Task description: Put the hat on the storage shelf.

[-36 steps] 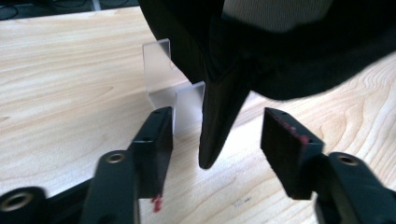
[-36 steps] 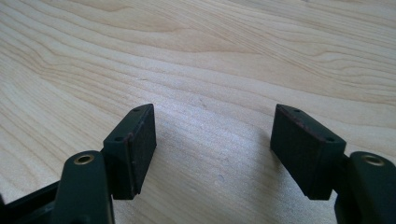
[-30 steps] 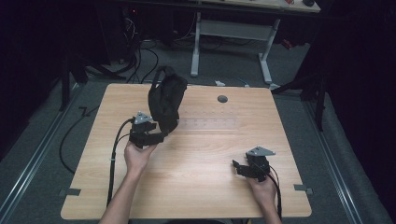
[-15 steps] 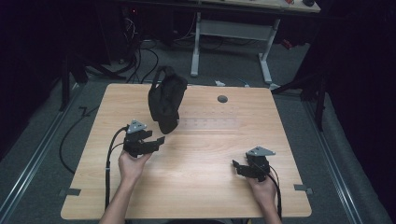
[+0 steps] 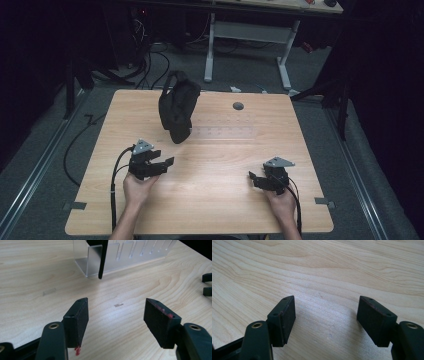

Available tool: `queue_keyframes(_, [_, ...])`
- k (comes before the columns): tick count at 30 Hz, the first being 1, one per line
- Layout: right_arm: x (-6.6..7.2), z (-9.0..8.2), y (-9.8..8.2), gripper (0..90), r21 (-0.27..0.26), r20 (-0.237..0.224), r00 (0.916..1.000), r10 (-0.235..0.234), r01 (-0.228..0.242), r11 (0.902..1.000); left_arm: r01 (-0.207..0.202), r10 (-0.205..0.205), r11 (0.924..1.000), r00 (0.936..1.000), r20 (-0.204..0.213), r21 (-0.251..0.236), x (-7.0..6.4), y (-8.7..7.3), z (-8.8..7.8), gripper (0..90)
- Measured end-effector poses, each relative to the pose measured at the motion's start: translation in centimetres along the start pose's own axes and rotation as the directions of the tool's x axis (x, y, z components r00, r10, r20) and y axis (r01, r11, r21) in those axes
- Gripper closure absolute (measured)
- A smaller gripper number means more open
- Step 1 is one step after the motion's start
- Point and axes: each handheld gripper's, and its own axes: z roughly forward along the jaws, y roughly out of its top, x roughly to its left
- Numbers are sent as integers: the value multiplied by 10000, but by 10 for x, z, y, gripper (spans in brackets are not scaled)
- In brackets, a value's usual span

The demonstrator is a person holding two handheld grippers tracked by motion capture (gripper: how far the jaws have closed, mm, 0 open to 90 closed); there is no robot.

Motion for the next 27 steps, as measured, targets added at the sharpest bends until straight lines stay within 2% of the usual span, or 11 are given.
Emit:
queue_keyframes(13, [0,0,0,315,-6,5,10000,-21,21,10000,84,-75,9996,9994,-324,266,10,-26,-8,361])
queue_keyframes(25, [0,0,0,315,-4,5,10000,-13,13,10000,-507,561,9975,9921,-1122,502,22,-51,-5,353])
queue_keyframes(27, [0,0,0,315,-3,3,10000,-4,4,10000,-611,642,9976,9918,-1102,314,22,-54,-5,345])
